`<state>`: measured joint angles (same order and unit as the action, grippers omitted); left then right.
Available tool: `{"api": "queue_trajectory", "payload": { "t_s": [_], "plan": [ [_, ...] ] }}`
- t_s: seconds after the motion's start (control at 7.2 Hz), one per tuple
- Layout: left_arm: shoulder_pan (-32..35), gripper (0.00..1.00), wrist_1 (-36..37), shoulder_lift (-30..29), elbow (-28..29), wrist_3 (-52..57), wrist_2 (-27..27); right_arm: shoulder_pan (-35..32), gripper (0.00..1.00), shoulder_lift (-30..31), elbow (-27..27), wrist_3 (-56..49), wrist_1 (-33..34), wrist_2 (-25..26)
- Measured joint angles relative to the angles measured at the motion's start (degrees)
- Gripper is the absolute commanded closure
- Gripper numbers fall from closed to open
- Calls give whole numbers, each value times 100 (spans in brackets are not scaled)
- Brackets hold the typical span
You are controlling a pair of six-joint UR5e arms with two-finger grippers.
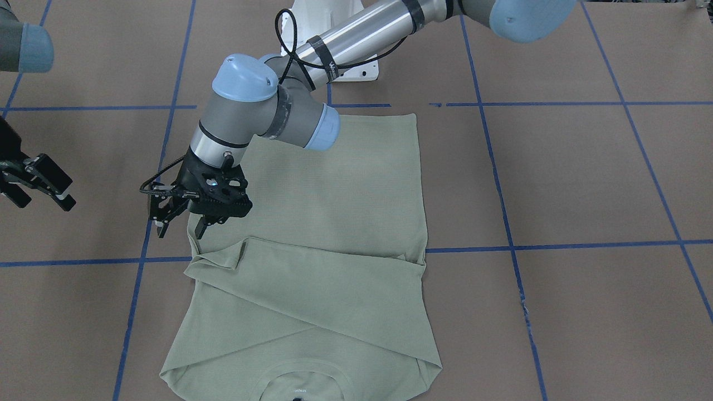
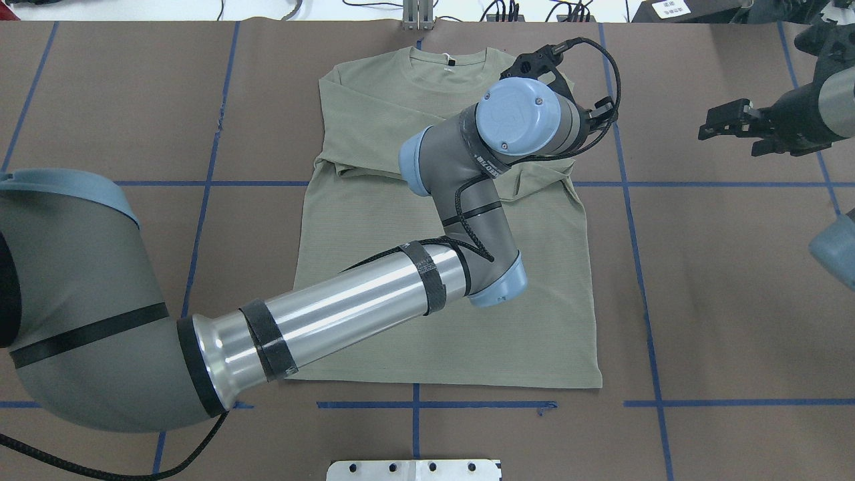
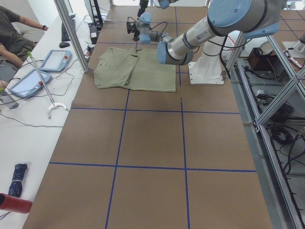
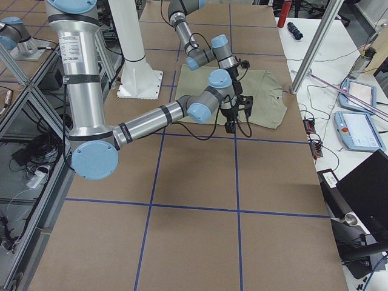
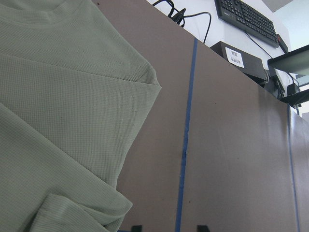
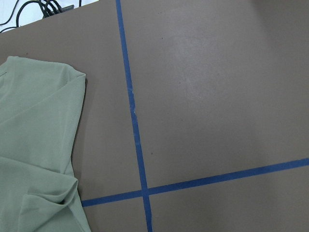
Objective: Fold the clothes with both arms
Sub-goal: 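Fold the held sleeve across the shirt body with the left gripper, then release the sleeve with the left gripper while the right gripper moves to the hem corner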
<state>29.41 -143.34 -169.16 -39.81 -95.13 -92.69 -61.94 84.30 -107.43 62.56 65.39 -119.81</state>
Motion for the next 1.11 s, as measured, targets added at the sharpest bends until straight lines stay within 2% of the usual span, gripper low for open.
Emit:
{"api": "queue_trajectory", "payload": {
  "t_s": [0.28,0.42,0.83,1.11],
  "plan": [
    [-4,18,281,281,-699,-91,-60,143,0,-41,-46,119,8,59],
    [59,19,511,705,-1324,-71,-229,436,0,-57,-112,439,7,237],
    [585,21,970,2306,-3211,547,-1024,2055,4,-36,-629,2424,39,1489],
    [968,21,1202,3169,-4100,1165,-1591,3351,6,-39,-949,3753,258,2619]
  ]
}}
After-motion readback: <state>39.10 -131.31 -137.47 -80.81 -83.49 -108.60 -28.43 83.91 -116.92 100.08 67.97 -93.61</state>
